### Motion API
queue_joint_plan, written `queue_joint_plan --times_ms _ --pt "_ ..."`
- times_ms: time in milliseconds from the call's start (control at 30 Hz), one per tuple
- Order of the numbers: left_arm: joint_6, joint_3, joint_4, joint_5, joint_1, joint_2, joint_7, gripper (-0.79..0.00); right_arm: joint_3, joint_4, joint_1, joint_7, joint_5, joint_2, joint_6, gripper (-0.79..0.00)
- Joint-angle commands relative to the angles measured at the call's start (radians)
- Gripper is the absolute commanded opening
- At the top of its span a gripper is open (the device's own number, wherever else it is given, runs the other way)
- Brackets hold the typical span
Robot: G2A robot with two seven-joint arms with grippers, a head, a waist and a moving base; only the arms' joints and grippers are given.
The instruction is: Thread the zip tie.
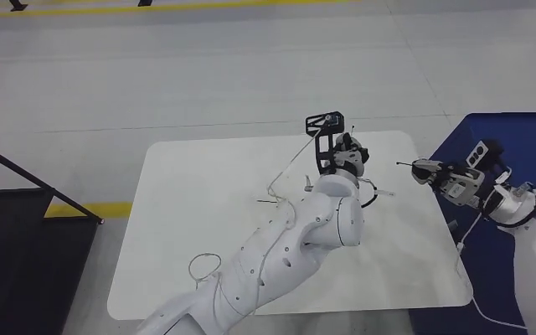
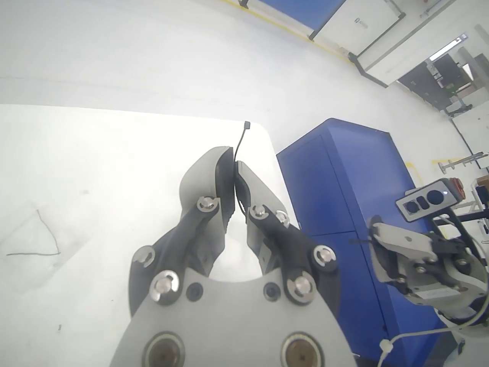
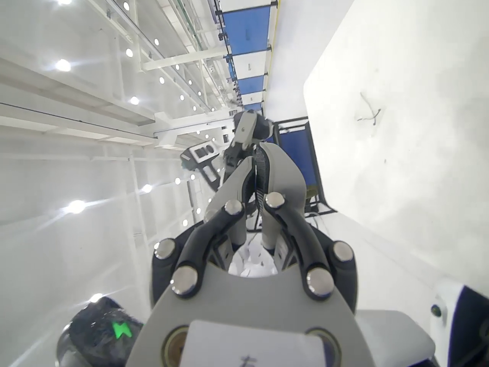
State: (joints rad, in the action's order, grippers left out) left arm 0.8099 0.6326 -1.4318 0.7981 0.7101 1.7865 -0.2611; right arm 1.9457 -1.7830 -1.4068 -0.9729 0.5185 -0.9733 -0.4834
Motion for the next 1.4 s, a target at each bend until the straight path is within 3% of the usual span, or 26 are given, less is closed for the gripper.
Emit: queue_joint_plan --times_ms 0,367,600,700,867,1367 --pt "0.020 -0.022 -0.024 0.037 0.030 0.008 0.077 -0.785 -0.016 -0.028 -0.029 0.023 -0.050 0.001 0.057 -0.785" --pt "-0.013 -0.050 -0.046 0.139 0.053 0.020 0.042 -0.785 -0.052 -0.103 -0.065 0.039 -0.044 0.003 0.092 -0.785" --pt "-0.013 -0.050 -0.046 0.139 0.053 0.020 0.042 -0.785 -0.077 -0.088 -0.076 0.100 -0.073 0.002 0.087 -0.785" --pt "-0.065 -0.055 -0.049 0.167 0.084 0.019 0.067 -0.785 -0.079 -0.066 -0.059 0.134 -0.055 0.002 0.057 -0.785" --pt "-0.080 -0.065 -0.043 0.241 0.107 0.021 0.039 -0.785 -0.081 -0.055 -0.049 0.113 -0.030 0.006 0.053 -0.785" --pt "-0.121 -0.047 0.009 0.297 0.121 0.060 0.036 -0.785 -0.079 -0.051 -0.054 0.101 -0.035 0.010 0.074 -0.785"
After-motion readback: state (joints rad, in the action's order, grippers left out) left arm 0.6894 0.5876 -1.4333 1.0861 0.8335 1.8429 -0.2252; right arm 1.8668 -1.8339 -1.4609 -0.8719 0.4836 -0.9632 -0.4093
